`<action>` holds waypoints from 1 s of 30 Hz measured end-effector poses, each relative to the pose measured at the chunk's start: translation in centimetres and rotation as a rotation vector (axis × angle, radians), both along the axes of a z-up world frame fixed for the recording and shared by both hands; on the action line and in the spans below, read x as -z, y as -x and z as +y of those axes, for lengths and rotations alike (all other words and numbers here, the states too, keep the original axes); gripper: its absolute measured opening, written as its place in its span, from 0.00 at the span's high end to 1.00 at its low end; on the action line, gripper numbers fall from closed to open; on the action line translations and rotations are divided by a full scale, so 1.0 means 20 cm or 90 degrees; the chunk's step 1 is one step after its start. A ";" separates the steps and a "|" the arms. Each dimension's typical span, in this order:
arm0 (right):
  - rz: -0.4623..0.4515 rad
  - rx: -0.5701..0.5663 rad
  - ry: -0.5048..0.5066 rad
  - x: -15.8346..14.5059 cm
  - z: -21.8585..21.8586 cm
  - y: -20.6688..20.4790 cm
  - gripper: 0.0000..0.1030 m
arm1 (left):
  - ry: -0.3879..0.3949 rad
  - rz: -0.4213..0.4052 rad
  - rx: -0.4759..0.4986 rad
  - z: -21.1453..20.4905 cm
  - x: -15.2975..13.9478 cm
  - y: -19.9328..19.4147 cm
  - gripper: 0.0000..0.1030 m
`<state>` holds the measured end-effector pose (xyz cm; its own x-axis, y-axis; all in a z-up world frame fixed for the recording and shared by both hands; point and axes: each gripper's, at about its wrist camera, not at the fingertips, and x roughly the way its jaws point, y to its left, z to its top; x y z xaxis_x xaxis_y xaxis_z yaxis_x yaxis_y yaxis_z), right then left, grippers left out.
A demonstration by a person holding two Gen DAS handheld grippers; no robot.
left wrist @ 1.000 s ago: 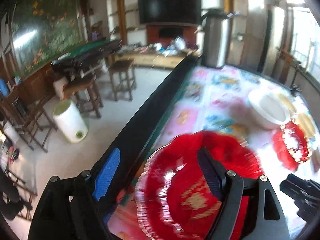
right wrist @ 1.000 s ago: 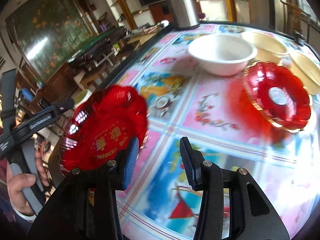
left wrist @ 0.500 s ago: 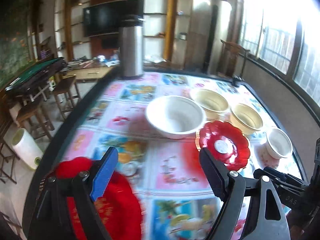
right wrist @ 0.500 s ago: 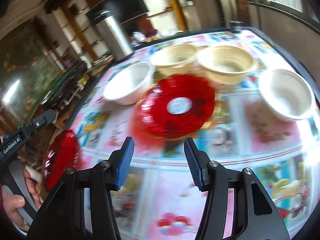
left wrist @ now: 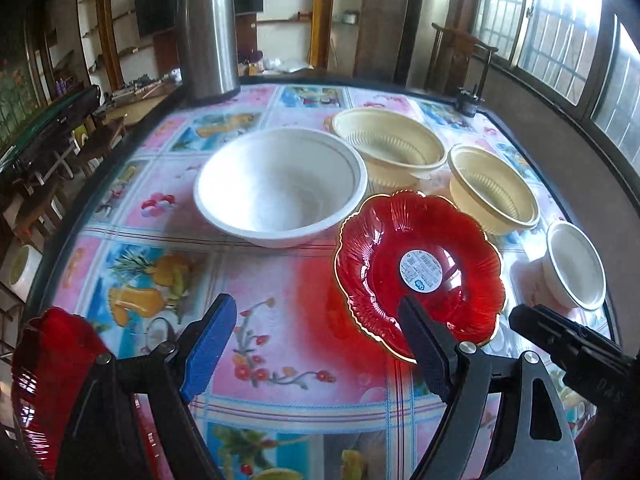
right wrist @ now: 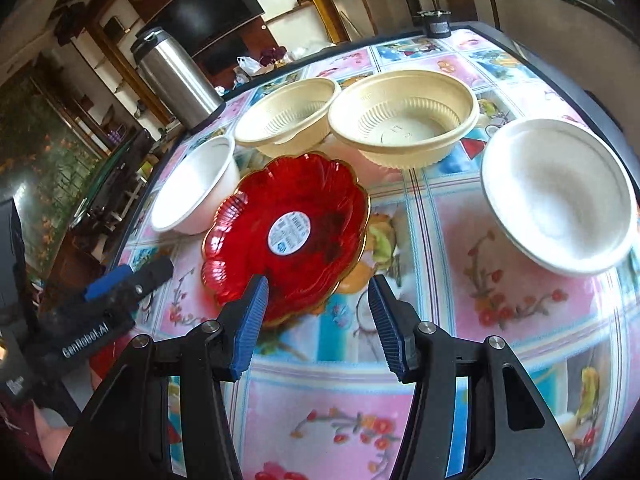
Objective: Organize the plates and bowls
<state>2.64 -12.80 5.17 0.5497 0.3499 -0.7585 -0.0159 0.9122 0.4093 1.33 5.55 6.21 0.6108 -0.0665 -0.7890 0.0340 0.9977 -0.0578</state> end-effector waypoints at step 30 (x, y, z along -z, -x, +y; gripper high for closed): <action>0.025 -0.005 -0.002 0.10 -0.06 -0.24 0.49 | 0.029 0.063 -0.006 -0.08 0.11 -0.13 0.19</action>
<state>7.45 -13.97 3.08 0.5163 0.3567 -0.7785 -0.0063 0.9107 0.4131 3.90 3.98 3.96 0.5308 -0.0978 -0.8418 0.0165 0.9943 -0.1051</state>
